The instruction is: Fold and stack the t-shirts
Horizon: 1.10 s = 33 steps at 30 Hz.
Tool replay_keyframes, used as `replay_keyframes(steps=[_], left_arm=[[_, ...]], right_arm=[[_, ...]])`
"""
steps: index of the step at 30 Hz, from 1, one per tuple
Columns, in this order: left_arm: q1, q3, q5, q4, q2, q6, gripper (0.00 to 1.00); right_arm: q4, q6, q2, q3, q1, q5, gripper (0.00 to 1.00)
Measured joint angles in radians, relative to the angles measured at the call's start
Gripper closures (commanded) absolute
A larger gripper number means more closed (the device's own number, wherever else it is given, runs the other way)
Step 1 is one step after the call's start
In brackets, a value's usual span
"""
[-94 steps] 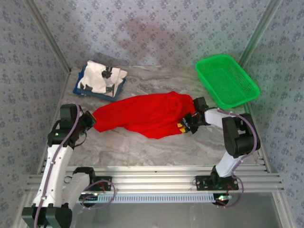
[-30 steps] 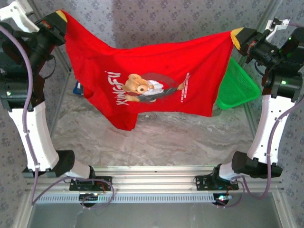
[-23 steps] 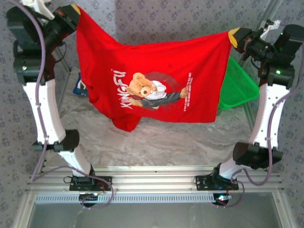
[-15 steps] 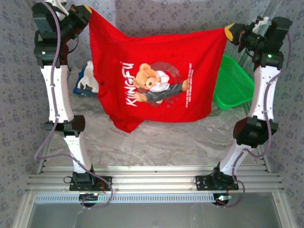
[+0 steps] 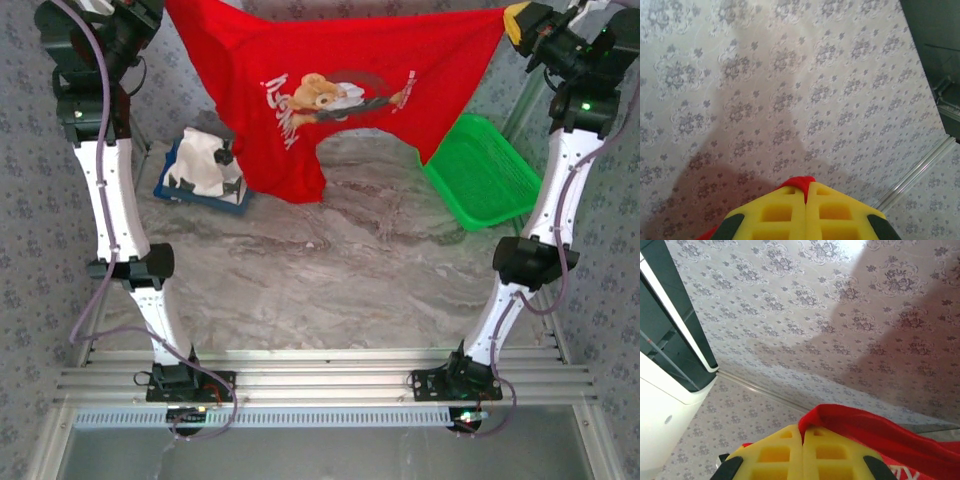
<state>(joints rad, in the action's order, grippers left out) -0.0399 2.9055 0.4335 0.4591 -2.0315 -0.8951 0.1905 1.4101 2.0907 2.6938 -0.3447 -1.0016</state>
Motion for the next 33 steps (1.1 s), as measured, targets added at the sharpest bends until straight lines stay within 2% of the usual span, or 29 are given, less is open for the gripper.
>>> replay_keyframes(steps=[5, 7, 9, 11, 16, 19, 21, 23, 25, 27, 30, 33], left_arm=[[0.003, -0.004, 0.019, 0.081, 0.100, 0.085, 1.00], [0.019, -0.024, 0.018, 0.156, 0.163, 0.143, 1.00], [0.045, -0.095, -0.006, 0.248, 0.253, 0.212, 1.00], [0.073, -0.264, -0.040, 0.301, 0.372, 0.266, 1.00], [0.070, -1.052, -0.149, 0.247, 0.764, 0.273, 1.00], [0.064, -1.400, -0.197, 0.250, 0.880, 0.244, 1.00], [0.064, -1.613, -0.222, 0.249, 0.941, 0.221, 1.00], [0.064, -1.763, -0.244, 0.265, 1.005, 0.212, 1.00], [0.061, -1.871, -0.266, 0.296, 1.088, 0.204, 1.00], [0.053, -1.946, -0.278, 0.333, 1.189, 0.196, 1.00], [0.051, -2.008, -0.296, 0.382, 1.304, 0.180, 1.00], [0.048, -2.064, -0.334, 0.474, 1.398, 0.148, 1.00]], right_arm=[[0.040, -0.044, -0.030, -0.050, -0.040, -0.053, 1.00], [0.107, -0.114, -0.086, -0.135, -0.051, -0.075, 1.00], [0.257, -0.243, -0.130, -0.174, -0.057, -0.089, 1.00], [0.415, -0.384, -0.164, -0.190, -0.058, -0.087, 1.00], [0.770, -0.700, -0.257, -0.317, -0.034, -0.023, 1.00], [0.894, -0.843, -0.318, -0.476, 0.014, 0.058, 1.00], [0.931, -0.914, -0.390, -0.673, 0.050, 0.121, 1.00], [0.920, -0.942, -0.486, -0.919, 0.063, 0.166, 1.00], [0.927, -0.961, -0.590, -1.170, 0.034, 0.219, 1.00], [0.954, -0.984, -0.670, -1.344, -0.010, 0.297, 1.00], [0.972, -1.017, -0.766, -1.493, -0.037, 0.406, 1.00], [0.989, -1.036, -0.858, -1.595, -0.034, 0.463, 1.00]])
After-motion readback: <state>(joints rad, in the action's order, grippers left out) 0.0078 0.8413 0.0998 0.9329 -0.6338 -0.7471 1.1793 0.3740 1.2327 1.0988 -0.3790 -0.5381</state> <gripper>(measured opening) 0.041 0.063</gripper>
